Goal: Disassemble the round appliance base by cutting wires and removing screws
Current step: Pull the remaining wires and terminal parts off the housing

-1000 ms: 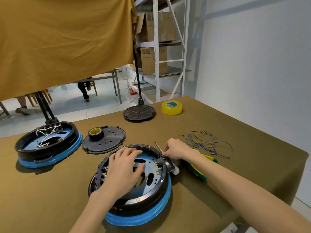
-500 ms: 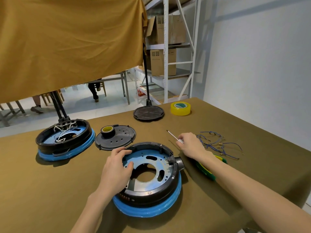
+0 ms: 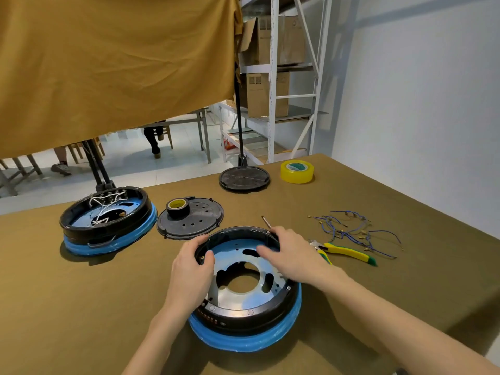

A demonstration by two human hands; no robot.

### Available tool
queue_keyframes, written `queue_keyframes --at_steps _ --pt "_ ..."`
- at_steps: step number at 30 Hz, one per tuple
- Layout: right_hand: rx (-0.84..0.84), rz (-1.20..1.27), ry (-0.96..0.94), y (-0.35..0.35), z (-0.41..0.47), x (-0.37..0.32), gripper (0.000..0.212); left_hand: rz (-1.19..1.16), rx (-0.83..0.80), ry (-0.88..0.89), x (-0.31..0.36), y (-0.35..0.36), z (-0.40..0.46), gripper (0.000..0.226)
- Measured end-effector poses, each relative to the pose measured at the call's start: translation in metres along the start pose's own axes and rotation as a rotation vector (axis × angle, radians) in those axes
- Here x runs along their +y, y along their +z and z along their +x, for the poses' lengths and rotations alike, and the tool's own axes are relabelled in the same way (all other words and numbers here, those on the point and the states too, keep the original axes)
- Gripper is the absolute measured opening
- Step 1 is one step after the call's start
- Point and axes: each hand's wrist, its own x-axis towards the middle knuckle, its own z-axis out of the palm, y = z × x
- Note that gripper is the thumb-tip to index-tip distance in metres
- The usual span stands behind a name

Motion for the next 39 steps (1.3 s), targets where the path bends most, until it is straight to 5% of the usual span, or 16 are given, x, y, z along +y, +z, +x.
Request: queue_keyframes --at_steps 2,8,11,16,23,28,30,33,39 --pt "0.025 -0.13 -0.03 0.006 -0.004 0.001 0.049 -0.02 -0.002 -0.029 0.001 0.0 -0.001 0.042" --pt "-0.127 0.04 -0.127 -0.02 0.019 0.001 0.065 -0.065 0.041 -0.06 -0.013 -0.01 -0.017 0.021" --pt "-0.03 -0.104 -0.117 -0.026 0.028 -0.001 0.067 -0.085 -0.004 -0.03 -0.024 -0.017 -0.024 0.028" --pt "0.013 -0.199 0.017 -0.006 0.013 0.001 0.031 -0.184 -0.091 0.076 -0.031 -0.014 -0.025 0.038" --pt "0.075 -0.086 -0.077 -0.009 0.034 -0.011 0.038 -0.164 -0.043 0.129 -0.043 -0.011 -0.04 0.036" --pt "0.231 -0.096 -0.238 -0.008 0.013 -0.034 0.029 0.042 0.09 0.368 -0.046 -0.007 -0.044 0.032" --pt "0.104 0.099 -0.399 -0.005 -0.025 -0.04 0.025 0.09 0.101 0.441 -0.049 -0.006 -0.041 0.028" --pt "-0.183 0.038 -0.477 0.0 -0.066 -0.035 0.04 0.156 0.125 0.484 -0.049 -0.005 -0.04 0.032" --pt "-0.166 0.067 -0.445 -0.01 -0.062 -0.008 0.038 0.288 0.164 0.525 -0.038 -0.001 -0.05 0.036"
